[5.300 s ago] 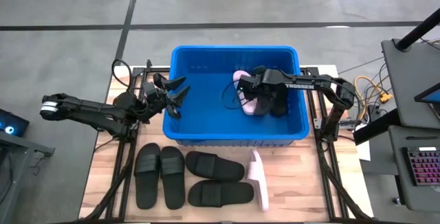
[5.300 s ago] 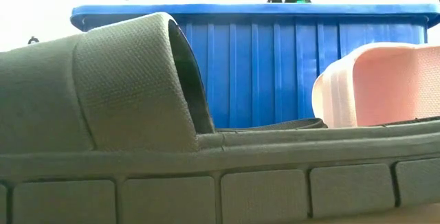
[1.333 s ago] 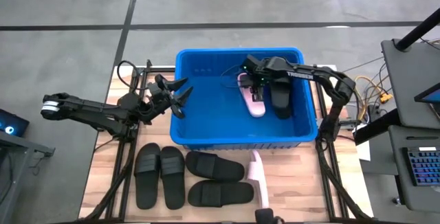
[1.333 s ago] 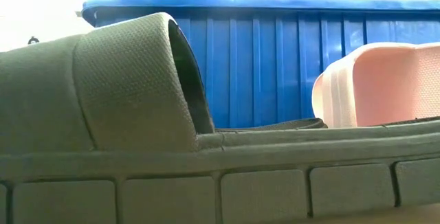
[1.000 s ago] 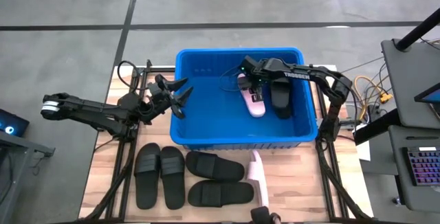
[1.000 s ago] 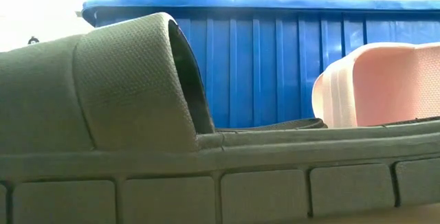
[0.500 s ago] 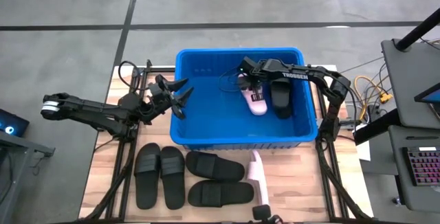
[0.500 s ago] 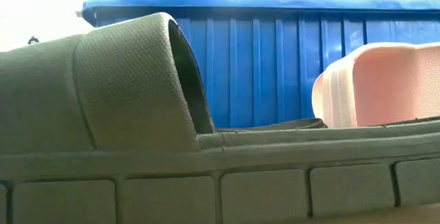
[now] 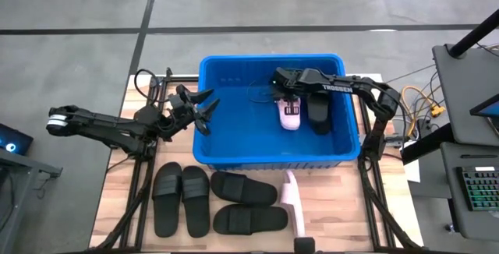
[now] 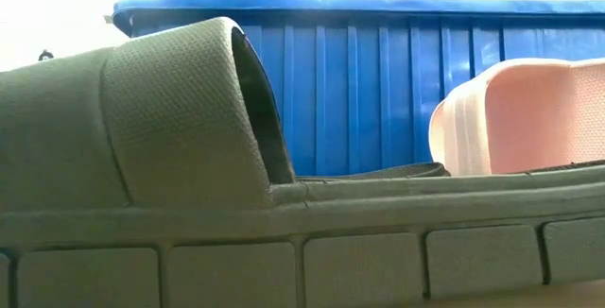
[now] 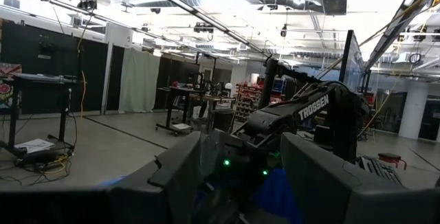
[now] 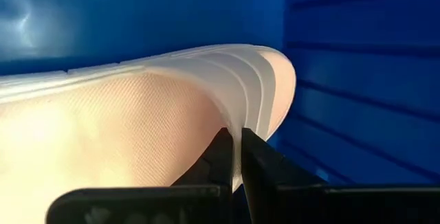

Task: Pick and place slides into bin
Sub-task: Adjust the pink slide in the blue container

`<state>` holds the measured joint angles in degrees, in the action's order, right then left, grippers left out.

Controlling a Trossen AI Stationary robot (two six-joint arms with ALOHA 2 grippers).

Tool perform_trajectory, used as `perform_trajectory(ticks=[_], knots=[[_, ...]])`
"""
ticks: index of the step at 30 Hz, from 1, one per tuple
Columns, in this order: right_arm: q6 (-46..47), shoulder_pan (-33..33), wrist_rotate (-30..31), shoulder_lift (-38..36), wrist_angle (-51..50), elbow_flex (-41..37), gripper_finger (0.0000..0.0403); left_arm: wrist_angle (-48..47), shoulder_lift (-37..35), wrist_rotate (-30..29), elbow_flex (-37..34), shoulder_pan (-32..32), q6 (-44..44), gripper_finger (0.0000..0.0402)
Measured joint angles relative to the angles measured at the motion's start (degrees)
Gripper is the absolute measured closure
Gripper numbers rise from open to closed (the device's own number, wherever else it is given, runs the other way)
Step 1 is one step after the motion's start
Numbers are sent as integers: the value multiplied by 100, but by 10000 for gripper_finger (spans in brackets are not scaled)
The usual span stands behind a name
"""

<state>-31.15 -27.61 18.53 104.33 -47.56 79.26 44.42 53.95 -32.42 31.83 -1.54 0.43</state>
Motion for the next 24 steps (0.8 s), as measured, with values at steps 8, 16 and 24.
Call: perform_trajectory(ticks=[8,16,24], knots=[[-228,-18,249,0,-159,-76,394,0,-2,0,0,0,0,217],[-300,-16,316,0,5,-213,394,2,-2,0,0,2,-2,217],[-366,-51,380,0,-68,-431,345,2,-2,0,0,1,-4,217]])
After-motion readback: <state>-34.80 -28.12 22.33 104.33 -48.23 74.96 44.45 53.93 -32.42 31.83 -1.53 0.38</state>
